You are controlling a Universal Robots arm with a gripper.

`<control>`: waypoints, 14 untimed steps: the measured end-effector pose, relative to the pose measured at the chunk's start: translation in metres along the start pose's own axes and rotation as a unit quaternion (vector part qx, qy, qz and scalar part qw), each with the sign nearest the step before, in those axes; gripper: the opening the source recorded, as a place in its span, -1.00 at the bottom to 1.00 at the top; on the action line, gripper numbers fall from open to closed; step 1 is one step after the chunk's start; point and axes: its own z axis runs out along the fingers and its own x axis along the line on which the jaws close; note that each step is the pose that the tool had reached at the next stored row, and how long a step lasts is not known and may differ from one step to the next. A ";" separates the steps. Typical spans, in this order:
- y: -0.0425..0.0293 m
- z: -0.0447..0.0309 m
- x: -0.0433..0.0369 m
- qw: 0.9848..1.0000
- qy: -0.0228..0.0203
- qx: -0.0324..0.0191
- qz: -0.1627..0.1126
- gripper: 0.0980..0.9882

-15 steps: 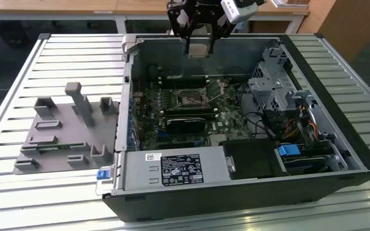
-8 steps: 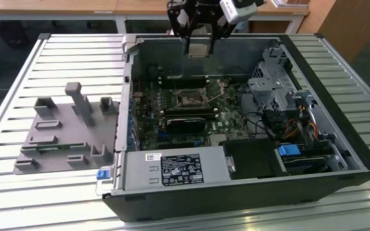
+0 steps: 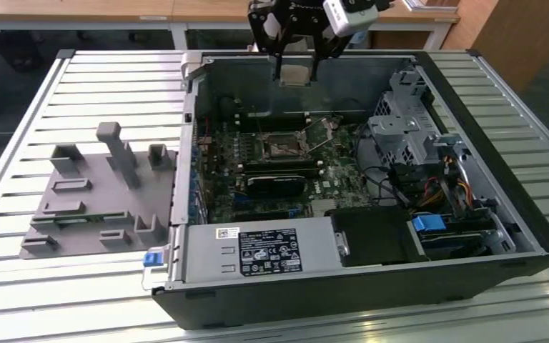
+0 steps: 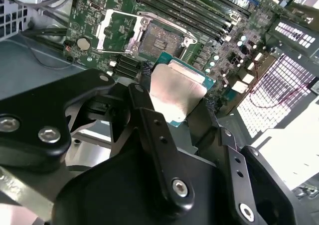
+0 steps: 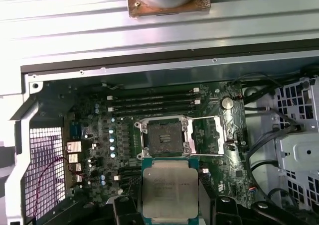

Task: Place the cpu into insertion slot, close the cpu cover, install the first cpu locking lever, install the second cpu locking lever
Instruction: 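Place the cpu into insertion slot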

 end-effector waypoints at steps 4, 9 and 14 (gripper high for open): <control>0.0000 0.0001 0.0000 1.000 -0.002 0.000 0.022 -0.01; 0.0001 0.0003 0.0000 0.999 -0.005 0.001 0.050 -0.01; 0.0002 0.0006 0.0000 0.997 -0.008 0.001 0.082 -0.01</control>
